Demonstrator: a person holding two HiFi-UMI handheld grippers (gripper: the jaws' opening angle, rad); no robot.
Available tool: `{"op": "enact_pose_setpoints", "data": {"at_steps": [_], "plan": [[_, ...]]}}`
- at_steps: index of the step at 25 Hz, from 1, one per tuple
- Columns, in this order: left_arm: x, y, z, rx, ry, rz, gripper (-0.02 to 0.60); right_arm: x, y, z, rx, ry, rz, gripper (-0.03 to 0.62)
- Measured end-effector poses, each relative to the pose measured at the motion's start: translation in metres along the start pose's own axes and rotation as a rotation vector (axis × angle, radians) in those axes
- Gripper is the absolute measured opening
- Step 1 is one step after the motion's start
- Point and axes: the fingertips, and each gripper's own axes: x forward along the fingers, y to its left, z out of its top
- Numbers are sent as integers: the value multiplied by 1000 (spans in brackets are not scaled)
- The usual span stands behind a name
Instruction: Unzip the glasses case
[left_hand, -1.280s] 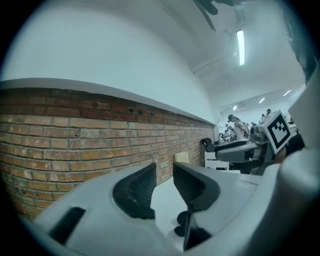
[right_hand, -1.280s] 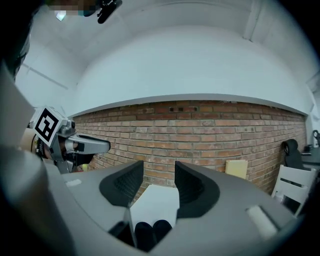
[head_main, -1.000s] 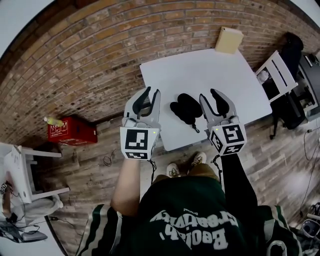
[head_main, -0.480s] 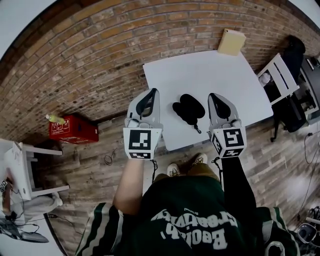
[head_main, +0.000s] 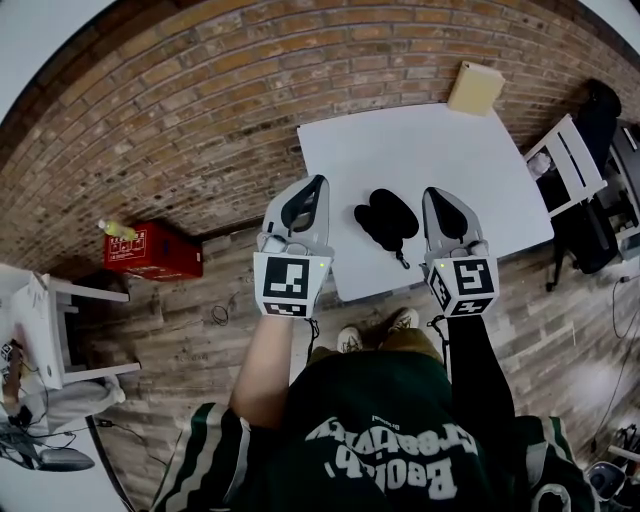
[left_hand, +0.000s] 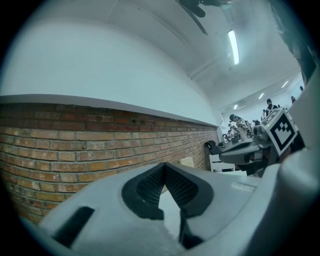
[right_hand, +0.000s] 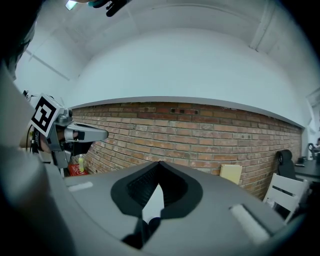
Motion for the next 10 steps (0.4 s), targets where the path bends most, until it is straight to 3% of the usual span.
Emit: {"op": "enact_pose_setpoints", "data": {"at_steps": [10], "plan": [[-4,9,-3,-8,-1,20,2,5,9,-8,0,10,28,11]]}}
